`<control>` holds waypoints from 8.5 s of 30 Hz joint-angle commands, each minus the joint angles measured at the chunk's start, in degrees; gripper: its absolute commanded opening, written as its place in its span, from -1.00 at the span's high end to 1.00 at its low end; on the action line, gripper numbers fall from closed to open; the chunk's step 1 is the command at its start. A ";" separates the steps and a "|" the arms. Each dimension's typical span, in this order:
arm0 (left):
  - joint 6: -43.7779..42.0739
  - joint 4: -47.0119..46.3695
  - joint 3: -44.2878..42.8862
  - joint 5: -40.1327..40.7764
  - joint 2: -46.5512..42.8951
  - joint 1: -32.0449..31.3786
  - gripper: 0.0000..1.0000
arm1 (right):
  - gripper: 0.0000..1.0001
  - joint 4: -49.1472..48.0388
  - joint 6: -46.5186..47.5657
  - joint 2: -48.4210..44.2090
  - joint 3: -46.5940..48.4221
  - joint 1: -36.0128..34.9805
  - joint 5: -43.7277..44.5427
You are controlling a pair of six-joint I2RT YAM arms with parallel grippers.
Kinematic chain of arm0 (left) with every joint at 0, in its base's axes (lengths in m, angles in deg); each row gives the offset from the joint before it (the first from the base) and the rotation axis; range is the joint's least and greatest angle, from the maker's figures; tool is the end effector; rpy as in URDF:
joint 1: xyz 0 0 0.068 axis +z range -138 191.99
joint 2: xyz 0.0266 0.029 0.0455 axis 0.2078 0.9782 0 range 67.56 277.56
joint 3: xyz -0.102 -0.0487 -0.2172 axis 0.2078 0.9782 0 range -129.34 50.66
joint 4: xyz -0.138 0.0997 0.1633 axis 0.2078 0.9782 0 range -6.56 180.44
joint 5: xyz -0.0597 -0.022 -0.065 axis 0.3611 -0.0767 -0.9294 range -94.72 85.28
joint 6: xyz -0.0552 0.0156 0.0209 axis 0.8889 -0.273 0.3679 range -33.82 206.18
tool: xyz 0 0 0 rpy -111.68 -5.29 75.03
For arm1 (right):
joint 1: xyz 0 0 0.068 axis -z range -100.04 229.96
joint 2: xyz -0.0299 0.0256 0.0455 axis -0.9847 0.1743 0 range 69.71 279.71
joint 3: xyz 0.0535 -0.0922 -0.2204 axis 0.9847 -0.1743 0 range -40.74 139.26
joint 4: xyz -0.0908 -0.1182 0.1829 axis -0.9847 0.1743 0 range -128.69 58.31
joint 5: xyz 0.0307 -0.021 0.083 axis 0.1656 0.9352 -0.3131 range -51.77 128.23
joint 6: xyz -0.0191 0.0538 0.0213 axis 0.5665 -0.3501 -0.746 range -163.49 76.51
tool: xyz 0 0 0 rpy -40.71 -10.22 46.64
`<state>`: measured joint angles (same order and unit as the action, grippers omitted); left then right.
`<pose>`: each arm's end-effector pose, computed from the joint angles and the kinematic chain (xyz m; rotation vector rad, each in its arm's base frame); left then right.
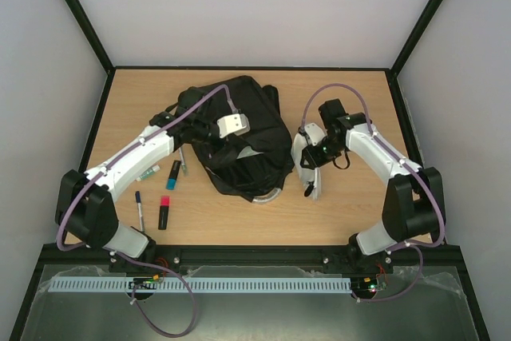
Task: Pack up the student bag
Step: Pick up the stationery from the center of the board, then place the stationery in the student bag, then zip the student bag at the center of the board.
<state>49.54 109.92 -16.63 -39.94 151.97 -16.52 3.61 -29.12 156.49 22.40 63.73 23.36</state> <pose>0.2539 -0.1679 0.2639 1.4512 1.7097 -0.6361 0.2639 0.0891 0.2080 -0.7863 2.5886 0.3623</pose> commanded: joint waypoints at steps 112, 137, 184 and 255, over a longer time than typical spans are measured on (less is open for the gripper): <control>-5.40 32.23 -28.96 -30.66 14.92 13.26 0.95 | -0.59 -14.36 33.39 -8.91 -0.26 -32.29 13.43; -4.09 30.26 -24.15 -28.76 13.10 13.29 0.95 | 0.00 -16.81 34.89 5.01 -4.92 -32.18 10.69; -2.98 28.69 -23.41 -28.37 13.77 13.28 0.95 | 0.98 -18.44 38.20 7.30 1.82 -32.29 19.42; 16.34 8.89 -39.67 -18.41 20.14 12.76 0.95 | 0.53 -1.52 19.78 -1.10 15.40 -35.33 14.86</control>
<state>65.89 121.46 -56.96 -60.79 170.67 -4.12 0.73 -9.17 156.16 39.10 28.80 35.34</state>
